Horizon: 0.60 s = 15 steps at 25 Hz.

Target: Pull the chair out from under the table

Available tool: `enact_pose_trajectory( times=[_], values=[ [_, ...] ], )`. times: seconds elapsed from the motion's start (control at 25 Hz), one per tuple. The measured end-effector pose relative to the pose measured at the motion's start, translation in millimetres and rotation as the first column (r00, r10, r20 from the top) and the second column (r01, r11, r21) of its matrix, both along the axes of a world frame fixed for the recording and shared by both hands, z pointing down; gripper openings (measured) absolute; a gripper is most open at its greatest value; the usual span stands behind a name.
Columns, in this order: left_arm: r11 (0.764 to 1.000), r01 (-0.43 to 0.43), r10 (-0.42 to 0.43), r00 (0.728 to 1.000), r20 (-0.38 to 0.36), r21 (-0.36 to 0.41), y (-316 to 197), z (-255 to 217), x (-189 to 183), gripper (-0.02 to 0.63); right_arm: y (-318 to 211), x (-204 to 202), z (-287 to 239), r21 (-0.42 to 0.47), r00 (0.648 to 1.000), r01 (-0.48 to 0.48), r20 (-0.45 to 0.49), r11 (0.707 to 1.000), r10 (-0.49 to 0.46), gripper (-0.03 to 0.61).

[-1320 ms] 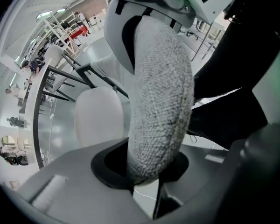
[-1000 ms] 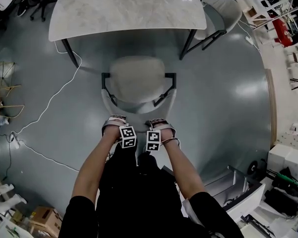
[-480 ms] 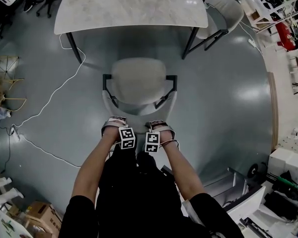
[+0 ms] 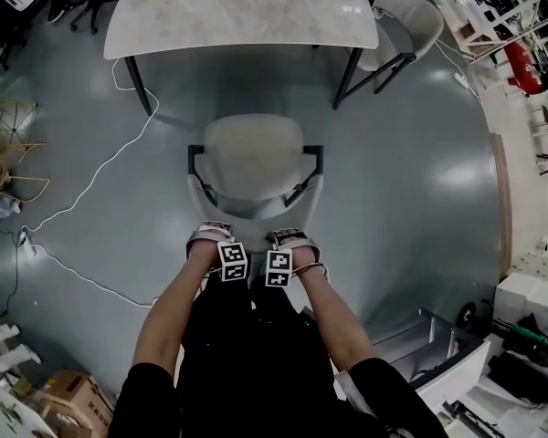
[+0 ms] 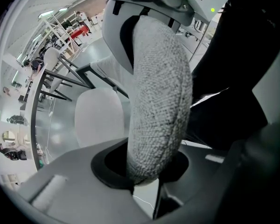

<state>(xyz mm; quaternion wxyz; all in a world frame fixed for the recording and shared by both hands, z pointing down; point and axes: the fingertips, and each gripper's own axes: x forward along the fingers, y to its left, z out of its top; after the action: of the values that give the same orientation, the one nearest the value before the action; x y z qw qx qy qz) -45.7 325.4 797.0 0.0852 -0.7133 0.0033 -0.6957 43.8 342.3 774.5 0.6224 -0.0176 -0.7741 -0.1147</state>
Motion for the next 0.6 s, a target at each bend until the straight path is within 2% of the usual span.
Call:
enact_pose_trajectory(
  times=[0.6],
  values=[
    [0.999,0.035,-0.035,0.999,0.029,0.013,20,3,7,0.106,19,7,1,0.012,1.000,0.012,0.010,1.000,-0.012,0.096]
  ],
)
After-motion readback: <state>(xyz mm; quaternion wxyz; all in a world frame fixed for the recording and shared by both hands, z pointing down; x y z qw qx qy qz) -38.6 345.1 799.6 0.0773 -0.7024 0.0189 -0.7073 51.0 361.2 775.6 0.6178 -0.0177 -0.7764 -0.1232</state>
